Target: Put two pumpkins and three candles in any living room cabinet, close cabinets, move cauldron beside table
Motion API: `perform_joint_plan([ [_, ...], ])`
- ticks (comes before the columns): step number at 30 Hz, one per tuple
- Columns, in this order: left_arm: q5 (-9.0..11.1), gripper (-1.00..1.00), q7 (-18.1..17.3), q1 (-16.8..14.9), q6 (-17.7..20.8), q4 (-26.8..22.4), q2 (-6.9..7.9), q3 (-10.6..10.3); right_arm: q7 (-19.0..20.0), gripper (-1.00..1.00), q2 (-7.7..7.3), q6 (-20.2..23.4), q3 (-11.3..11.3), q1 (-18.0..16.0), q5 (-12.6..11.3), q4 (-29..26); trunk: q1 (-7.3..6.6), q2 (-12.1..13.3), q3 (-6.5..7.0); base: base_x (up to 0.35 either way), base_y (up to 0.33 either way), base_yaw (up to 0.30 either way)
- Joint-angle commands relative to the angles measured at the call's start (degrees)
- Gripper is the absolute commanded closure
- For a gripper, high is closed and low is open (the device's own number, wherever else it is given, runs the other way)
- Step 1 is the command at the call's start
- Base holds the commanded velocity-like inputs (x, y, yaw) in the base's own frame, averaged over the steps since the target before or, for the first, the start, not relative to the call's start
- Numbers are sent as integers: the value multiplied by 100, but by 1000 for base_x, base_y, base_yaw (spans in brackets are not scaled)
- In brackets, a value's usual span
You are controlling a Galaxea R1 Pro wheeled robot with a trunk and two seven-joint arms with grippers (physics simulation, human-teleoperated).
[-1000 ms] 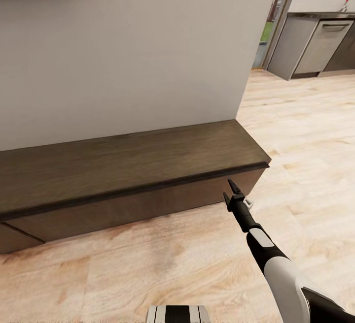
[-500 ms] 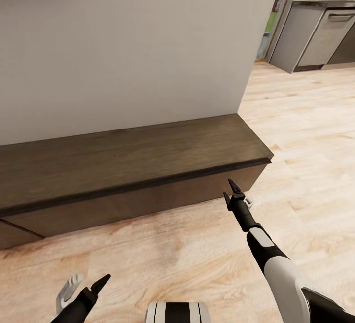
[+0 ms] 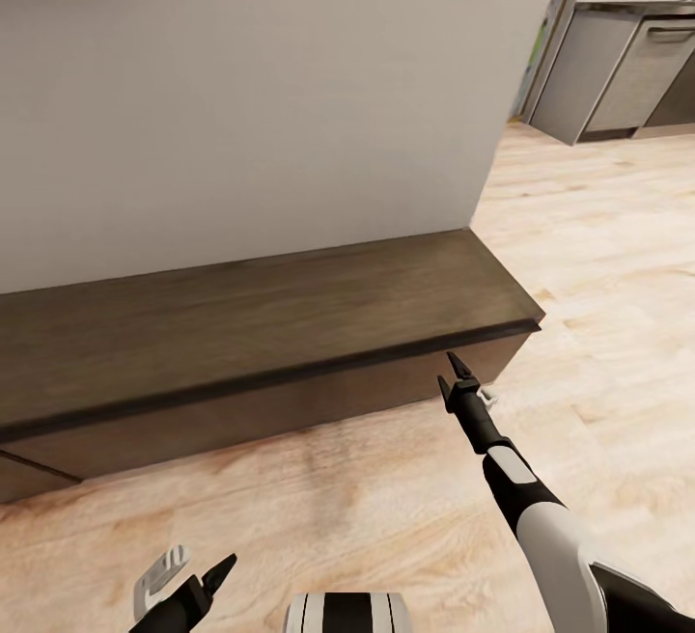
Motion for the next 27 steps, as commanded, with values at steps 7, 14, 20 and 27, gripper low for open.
perform_joint_plan([
  [7, -20, -100, 12, 0, -12, 93, 18, -76, 0, -100, 5, 0, 0, 0, 9, 0, 0, 0, 0, 144, 0, 0],
  [14, -21, -100, 10, 0, -13, 107, 19, -80, -8, -100, 6, 0, -7, 0, 30, 0, 0, 0, 0, 12, 0, 0],
  [20, -21, -100, 15, 0, -13, 108, 19, -87, -9, -100, 6, -5, -2, 0, 35, 0, 0, 0, 0, 68, 0, 0],
  [27, -21, -100, 18, -1, -13, 124, 19, -91, -9, -100, -2, -9, 0, -7, 36, 0, 0, 0, 0, 10, 0, 0],
])
